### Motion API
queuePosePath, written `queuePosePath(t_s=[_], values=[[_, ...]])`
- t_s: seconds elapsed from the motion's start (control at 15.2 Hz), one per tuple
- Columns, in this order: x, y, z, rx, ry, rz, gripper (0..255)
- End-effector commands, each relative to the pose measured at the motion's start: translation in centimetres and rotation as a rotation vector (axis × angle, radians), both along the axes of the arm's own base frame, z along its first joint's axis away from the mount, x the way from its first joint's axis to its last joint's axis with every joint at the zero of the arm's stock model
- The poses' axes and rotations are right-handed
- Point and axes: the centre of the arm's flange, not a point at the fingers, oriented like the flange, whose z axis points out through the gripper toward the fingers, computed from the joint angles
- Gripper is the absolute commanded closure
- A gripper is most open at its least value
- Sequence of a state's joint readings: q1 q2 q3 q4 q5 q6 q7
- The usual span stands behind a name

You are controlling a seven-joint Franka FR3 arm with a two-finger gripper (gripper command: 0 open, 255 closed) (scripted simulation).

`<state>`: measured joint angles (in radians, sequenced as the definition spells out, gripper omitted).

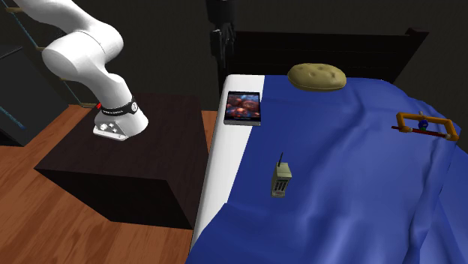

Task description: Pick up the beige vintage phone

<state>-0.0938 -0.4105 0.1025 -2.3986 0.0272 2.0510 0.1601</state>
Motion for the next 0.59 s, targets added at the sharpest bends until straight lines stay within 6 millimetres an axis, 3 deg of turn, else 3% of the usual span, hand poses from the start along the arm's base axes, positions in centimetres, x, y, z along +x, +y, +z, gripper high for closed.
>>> queuePosePath(t_s=[0.0, 0.53], values=[[1.5, -0.3, -2.4, -0.002, -0.001, -0.051, 0], [8.3, -2.6, -10.0, -0.011, -0.001, -0.248, 0]])
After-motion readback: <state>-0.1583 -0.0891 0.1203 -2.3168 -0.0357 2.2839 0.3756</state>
